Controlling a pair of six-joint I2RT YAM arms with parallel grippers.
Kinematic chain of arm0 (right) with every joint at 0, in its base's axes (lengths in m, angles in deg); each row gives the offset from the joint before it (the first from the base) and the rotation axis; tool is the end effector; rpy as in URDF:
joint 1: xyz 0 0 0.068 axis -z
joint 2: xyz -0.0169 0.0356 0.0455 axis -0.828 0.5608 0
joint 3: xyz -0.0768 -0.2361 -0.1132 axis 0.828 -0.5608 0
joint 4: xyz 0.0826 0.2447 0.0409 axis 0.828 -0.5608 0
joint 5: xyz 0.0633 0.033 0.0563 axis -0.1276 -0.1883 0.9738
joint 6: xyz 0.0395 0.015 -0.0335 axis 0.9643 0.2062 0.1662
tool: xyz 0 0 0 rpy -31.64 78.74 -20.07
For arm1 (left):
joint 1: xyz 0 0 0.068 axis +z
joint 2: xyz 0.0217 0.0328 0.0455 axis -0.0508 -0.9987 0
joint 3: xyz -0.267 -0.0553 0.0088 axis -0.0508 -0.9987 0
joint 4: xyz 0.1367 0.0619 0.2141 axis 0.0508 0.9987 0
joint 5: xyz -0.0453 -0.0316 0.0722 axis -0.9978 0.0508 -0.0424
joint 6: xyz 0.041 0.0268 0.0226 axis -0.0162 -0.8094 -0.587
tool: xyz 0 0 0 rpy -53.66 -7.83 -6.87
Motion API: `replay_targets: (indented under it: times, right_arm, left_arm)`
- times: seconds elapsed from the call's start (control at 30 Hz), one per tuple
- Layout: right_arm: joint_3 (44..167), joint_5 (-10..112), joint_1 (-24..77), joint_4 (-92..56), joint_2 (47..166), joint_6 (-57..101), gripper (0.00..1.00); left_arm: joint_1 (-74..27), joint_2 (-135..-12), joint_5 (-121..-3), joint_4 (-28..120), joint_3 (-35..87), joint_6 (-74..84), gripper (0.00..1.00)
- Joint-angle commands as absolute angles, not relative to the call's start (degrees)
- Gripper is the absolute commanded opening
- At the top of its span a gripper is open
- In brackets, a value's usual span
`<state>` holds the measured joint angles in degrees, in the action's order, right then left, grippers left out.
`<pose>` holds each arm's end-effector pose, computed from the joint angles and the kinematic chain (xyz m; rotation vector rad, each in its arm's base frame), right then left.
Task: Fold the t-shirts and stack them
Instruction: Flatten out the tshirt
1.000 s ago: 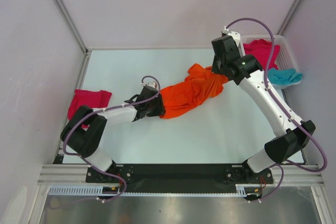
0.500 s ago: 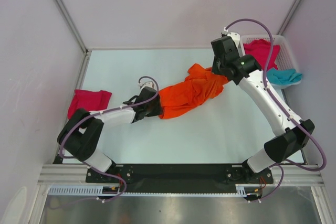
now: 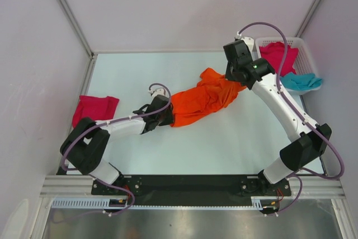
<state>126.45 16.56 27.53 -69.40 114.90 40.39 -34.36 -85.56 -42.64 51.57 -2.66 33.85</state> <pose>0.2968 0.1423 0.3930 0.1616 2.2463 -0.0483 0.2432 -0.1763 0.1705 -0.1625 2.4096 -0.4045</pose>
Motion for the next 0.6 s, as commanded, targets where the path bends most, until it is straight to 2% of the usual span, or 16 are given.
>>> replay_targets:
  times: [0.0,0.57]
  right_arm:
    - [126.8,15.8,27.7,-67.5,115.0,40.2,0.00]
    - [127.7,14.8,28.0,-68.3,115.9,39.6,0.00]
  left_arm:
    - [-35.8,-87.5,-43.9,48.3,-1.5,35.1,0.43]
    - [-36.8,-86.2,-42.9,49.1,2.7,34.0,0.42]
